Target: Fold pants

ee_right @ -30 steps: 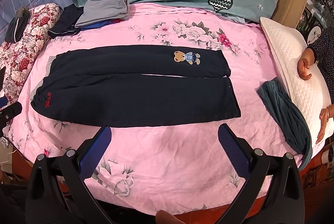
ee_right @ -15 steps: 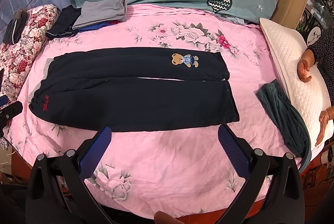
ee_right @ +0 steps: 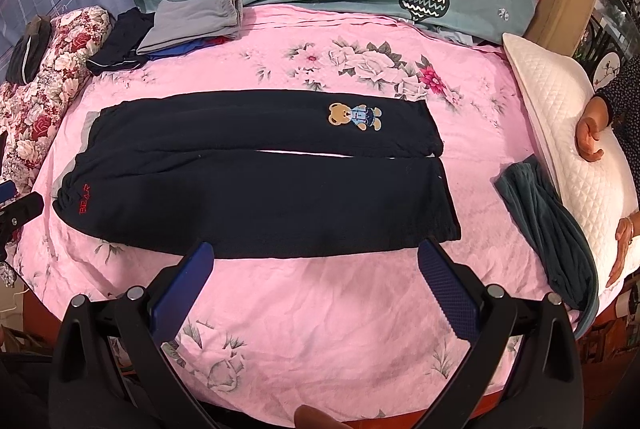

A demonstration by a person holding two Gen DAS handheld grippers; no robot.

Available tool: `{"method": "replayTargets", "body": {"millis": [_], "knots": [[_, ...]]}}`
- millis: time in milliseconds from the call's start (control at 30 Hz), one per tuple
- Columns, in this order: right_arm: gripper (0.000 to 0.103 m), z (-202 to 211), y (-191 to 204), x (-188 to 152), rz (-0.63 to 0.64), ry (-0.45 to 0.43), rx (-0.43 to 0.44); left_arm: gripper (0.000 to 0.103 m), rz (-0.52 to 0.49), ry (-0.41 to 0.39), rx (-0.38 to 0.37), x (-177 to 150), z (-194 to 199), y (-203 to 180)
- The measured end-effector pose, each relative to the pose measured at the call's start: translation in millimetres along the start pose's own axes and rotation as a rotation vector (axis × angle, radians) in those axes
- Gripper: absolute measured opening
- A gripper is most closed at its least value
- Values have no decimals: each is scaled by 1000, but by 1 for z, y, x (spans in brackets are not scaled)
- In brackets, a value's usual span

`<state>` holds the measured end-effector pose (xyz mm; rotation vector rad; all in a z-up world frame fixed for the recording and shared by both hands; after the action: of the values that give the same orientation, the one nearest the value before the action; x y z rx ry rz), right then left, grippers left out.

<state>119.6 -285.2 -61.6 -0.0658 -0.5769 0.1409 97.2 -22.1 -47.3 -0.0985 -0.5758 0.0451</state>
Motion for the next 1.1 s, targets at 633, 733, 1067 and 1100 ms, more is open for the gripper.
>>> {"method": "replayTargets", "body": {"millis": [633, 733, 1067, 1100], "knots": [[102, -54, -20, 9, 123, 80, 130, 101, 186, 104, 78, -21, -44, 12], [102, -65, -4, 17, 173, 87, 151, 101, 228, 107, 136, -24, -43, 50], [101, -89, 83, 92, 308, 17, 257, 100, 139, 43, 144, 57, -76, 180], [99, -92, 97, 100, 322, 9, 269, 100, 125, 41, 106, 71, -90, 194]]}}
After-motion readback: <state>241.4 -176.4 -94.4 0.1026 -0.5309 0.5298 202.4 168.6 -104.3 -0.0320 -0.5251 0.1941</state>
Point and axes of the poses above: each gripper's, at about its wrist camera, not at the fingertips, and z roughly against the way its jaws point, y to its left, x to its top, the point moved 2 cm from there along -z, roughly the way its jaws point, and after that the axes turned 6 degrees about -x, right-handed, at the moved point
